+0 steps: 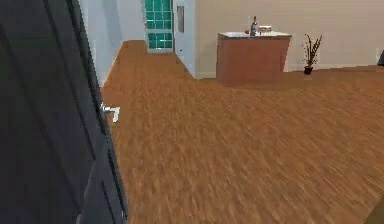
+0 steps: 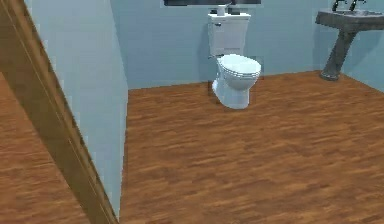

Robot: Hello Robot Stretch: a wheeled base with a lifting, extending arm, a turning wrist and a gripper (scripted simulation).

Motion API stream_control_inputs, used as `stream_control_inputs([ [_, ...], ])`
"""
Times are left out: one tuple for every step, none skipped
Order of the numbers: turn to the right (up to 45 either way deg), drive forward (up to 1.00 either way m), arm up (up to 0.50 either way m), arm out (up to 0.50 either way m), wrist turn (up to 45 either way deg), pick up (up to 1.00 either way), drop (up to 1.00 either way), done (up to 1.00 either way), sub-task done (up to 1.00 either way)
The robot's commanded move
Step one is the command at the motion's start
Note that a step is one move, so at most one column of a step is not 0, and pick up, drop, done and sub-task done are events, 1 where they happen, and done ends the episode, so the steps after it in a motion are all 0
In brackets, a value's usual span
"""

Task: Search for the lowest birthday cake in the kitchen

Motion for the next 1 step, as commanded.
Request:
stream_control_inputs([
  [45.0, 0.0, 0.0, 0.0, 0.0, 0.0, 0.0, 0.0, 0.0],
])
